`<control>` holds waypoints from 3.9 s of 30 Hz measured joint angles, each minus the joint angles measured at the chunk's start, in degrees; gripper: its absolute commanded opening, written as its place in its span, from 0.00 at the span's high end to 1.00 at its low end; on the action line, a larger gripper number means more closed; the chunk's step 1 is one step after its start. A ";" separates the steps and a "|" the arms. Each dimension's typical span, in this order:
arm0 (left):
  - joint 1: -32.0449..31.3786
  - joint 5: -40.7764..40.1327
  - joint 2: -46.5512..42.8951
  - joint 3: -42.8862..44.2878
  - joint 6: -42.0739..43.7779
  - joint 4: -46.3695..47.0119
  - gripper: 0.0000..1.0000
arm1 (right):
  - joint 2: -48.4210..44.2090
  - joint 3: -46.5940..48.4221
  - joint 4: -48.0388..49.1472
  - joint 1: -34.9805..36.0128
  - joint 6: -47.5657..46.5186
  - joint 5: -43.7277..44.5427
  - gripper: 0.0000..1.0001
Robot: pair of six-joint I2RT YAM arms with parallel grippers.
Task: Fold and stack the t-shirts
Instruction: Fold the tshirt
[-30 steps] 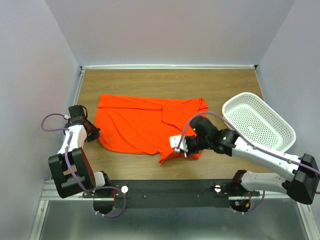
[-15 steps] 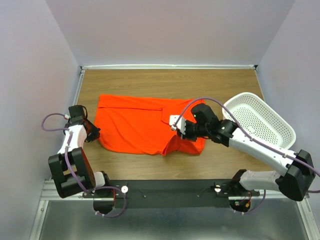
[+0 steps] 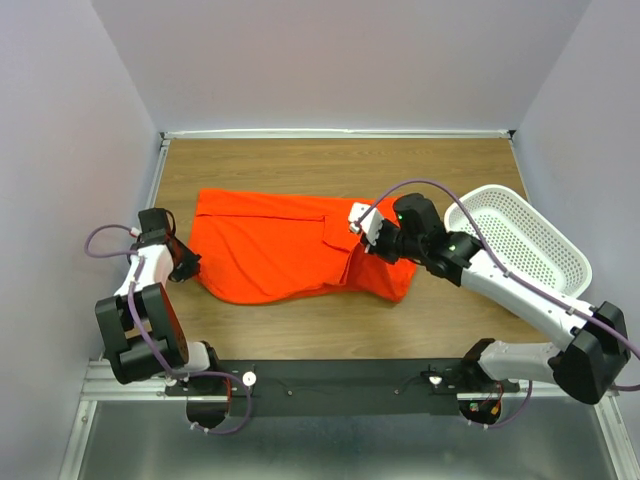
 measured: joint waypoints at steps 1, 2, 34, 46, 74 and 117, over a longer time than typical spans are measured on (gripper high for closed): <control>0.00 -0.02 0.20 0.48 0.00 0.02 1.00 | 0.15 0.13 0.37 -0.35 0.17 0.50 0.99; 0.00 0.00 0.35 0.83 0.00 0.04 1.00 | 0.26 0.26 0.55 -0.59 0.26 0.90 0.99; -0.02 3.80 15.02 15.28 0.83 2.73 1.00 | 5.03 1.62 6.14 -4.00 2.56 9.18 0.99; -0.02 4.28 16.09 15.85 1.42 2.89 1.00 | 5.14 1.62 6.47 -4.33 2.58 10.36 0.99; -0.13 7.52 20.13 21.40 3.41 2.60 1.00 | 5.14 1.16 6.84 -5.01 2.60 12.11 1.00; 0.74 12.39 -1.55 5.51 9.97 13.88 0.63 | 8.15 2.16 7.04 -5.01 4.02 12.02 0.99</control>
